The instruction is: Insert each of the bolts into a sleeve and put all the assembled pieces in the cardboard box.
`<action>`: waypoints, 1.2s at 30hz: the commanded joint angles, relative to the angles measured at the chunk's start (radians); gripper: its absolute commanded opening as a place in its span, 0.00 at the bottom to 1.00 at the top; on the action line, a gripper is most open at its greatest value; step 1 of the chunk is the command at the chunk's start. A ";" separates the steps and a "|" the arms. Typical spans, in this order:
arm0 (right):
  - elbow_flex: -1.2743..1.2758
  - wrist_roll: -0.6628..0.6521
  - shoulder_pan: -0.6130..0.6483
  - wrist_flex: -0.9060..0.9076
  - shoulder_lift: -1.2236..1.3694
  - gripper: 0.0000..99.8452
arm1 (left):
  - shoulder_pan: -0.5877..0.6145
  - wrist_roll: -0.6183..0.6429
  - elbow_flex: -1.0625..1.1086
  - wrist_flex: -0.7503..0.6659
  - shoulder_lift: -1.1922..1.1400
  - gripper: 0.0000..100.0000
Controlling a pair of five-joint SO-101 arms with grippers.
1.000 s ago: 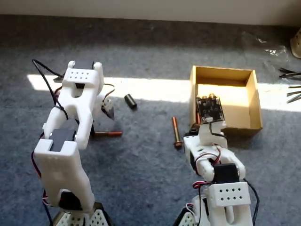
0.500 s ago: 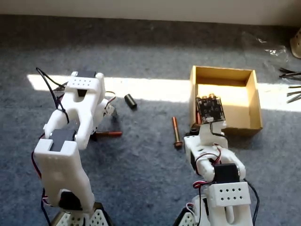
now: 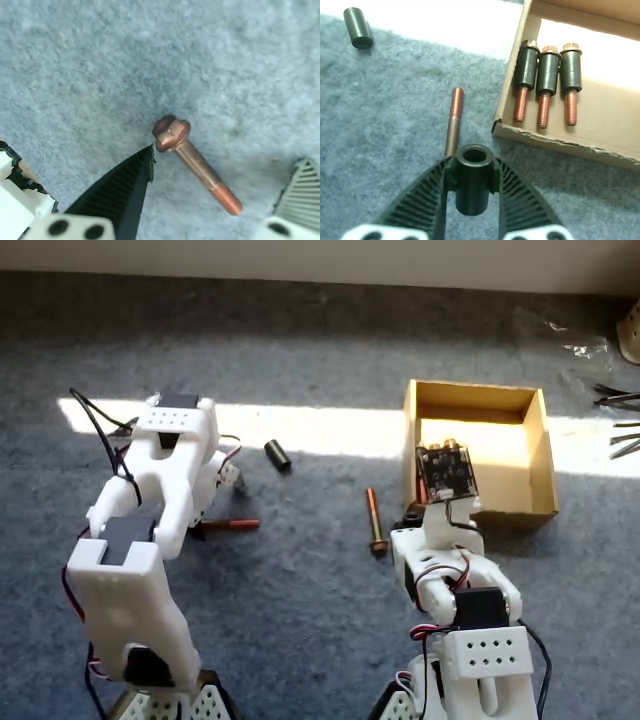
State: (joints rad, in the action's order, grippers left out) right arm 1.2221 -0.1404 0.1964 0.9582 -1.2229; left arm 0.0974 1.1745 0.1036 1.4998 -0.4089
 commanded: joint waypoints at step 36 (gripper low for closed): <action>-0.004 -0.015 -0.010 -0.027 -0.016 0.00 | 0.005 0.003 -0.145 0.147 -0.237 0.10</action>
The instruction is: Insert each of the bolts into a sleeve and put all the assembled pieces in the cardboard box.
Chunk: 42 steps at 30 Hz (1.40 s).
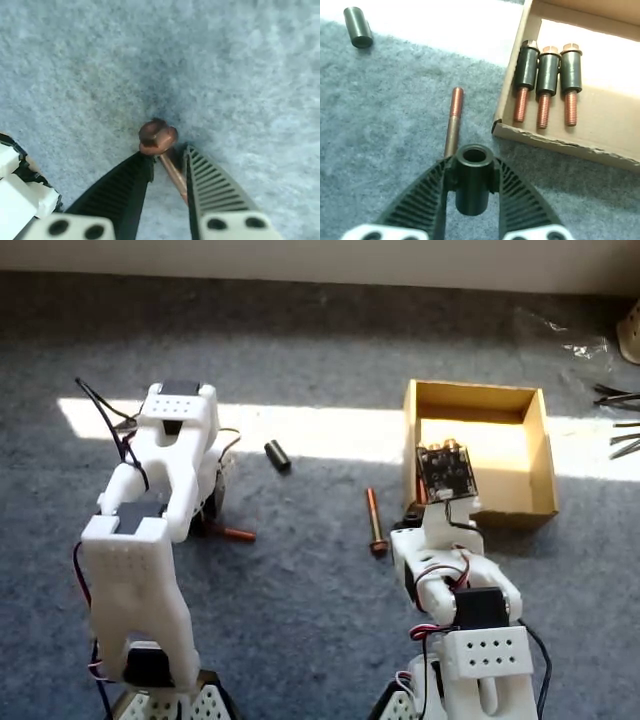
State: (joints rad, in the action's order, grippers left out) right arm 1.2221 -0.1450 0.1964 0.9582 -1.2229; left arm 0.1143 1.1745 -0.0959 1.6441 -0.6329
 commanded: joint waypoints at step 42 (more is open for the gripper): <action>-0.005 -0.011 -0.012 -0.027 -0.016 0.00 | -0.022 -0.186 0.007 0.106 -0.134 0.26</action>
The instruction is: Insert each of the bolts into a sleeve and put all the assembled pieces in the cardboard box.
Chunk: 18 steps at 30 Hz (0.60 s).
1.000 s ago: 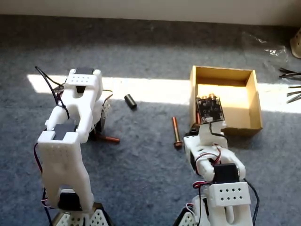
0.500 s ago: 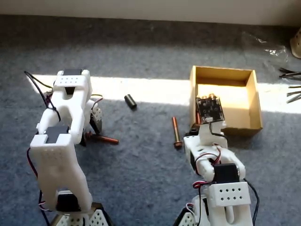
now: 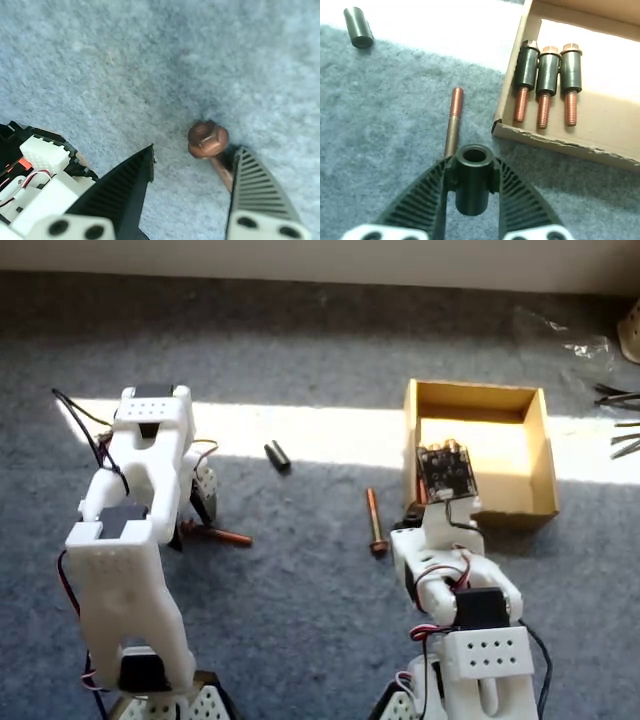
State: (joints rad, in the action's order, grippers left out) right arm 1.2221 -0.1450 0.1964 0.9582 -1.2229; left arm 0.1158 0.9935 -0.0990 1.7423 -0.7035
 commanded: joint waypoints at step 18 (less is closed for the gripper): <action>-0.005 -0.011 -0.012 -0.027 -0.016 0.00 | -0.177 -0.008 0.010 0.008 -0.068 0.12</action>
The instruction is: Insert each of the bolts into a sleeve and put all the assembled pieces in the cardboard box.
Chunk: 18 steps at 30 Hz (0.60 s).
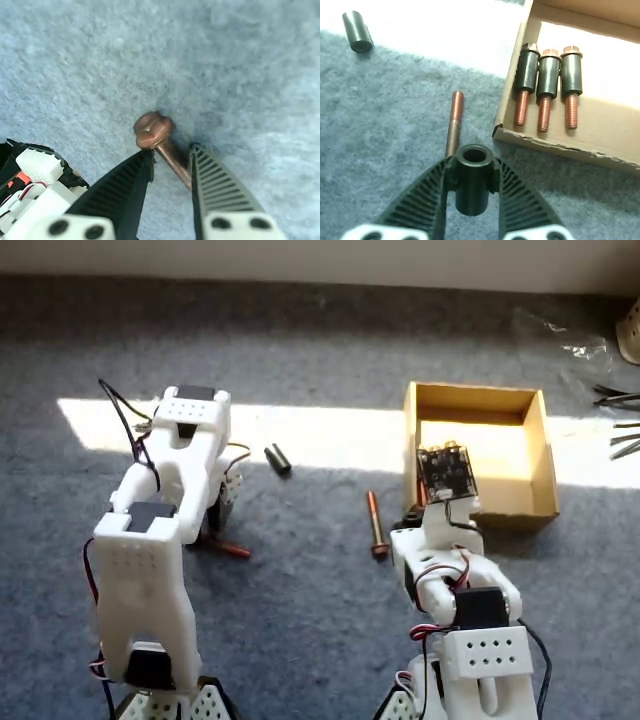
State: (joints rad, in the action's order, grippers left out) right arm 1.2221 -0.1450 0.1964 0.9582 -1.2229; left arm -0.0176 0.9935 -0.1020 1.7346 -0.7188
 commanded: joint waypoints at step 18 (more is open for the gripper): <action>-0.005 -0.011 -0.012 -0.027 -0.016 0.00 | -0.036 -0.009 0.050 0.015 -0.053 0.12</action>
State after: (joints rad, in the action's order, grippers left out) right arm 1.2221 -0.1450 0.1964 0.9582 -1.2229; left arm -0.0192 0.9935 -0.1020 1.7346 -0.7204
